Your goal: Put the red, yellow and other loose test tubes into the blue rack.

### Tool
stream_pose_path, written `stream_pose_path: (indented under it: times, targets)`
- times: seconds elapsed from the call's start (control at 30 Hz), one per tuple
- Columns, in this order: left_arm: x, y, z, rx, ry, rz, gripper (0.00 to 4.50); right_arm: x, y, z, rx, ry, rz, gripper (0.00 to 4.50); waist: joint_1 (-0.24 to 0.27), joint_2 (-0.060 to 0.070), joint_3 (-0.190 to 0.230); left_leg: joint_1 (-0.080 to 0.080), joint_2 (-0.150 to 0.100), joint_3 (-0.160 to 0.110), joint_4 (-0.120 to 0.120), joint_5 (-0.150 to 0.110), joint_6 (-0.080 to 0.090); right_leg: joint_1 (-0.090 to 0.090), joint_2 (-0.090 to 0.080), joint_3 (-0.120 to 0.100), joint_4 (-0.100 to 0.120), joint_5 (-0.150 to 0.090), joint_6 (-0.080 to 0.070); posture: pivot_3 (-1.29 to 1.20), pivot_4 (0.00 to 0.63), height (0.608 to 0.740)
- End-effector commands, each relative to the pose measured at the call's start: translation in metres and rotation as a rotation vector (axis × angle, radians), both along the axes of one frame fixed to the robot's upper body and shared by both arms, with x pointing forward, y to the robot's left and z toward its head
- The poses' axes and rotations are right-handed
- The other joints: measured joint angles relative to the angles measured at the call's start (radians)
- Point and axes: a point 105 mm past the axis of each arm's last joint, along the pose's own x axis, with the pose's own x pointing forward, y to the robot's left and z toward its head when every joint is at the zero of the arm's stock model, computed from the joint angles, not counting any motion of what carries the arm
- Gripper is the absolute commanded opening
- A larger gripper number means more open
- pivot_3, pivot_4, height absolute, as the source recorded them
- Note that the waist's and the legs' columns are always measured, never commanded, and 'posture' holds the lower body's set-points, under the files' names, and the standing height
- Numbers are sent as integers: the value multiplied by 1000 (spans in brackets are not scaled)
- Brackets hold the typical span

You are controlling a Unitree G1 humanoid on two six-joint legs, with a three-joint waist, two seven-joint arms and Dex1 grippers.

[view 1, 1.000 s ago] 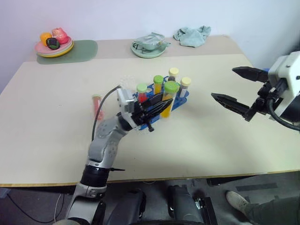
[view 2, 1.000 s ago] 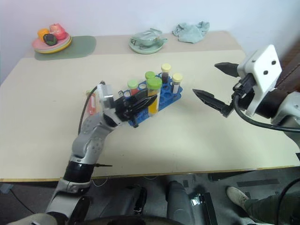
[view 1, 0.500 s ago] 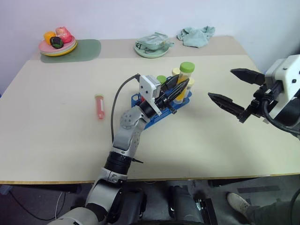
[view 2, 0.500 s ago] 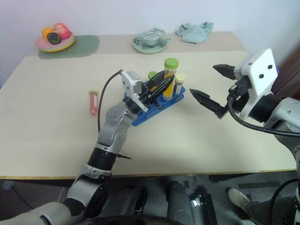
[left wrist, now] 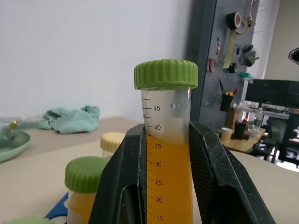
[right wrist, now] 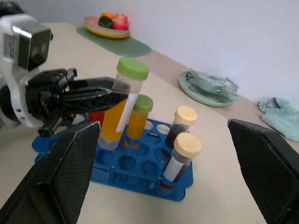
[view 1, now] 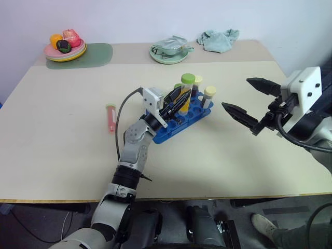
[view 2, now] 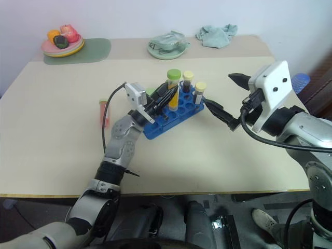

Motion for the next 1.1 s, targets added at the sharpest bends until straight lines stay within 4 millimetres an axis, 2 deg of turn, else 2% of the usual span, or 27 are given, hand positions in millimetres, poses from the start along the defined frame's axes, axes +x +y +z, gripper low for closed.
stream_pose_path:
  times: [0.03, 0.37, 0.63, 0.83, 1.1]
  targets:
    - [1, 1, 15, -38, -40, -21, 695, -4, 1, 5, -3, -57, -4, 4500, 1, 0, 0, 0, 0, 0, 0, 0, 0, 0, 0, 0, 0, 0, 0, 0, 150, 740]
    - [2, -10, 8, 32, -42, -83, 695, -6, -1, -4, 6, -66, -16, 4500, -1, 0, 0, 0, 0, 0, 0, 0, 0, 0, 0, 0, 0, 0, 0, 0, 150, 740]
    - [8, -18, 1, 117, -52, -55, 695, -12, -2, -16, -16, -26, -31, 4500, 1, 0, 0, 0, 0, 0, 0, 0, 0, 0, 0, 0, -1, 0, 0, 0, 150, 740]
    - [8, -30, 1, 136, -55, -55, 695, -23, -8, -31, -34, 58, -39, 4500, 1, 0, 0, 0, 0, 0, 0, 0, 0, 0, 0, 0, -1, 0, 0, 0, 150, 740]
    - [13, -36, -3, 154, -32, -56, 695, -36, -9, -42, -40, 127, -56, 4500, 1, 0, 0, 0, 0, 0, 0, 0, 0, 1, 1, 0, -1, 0, 1, 0, 150, 740]
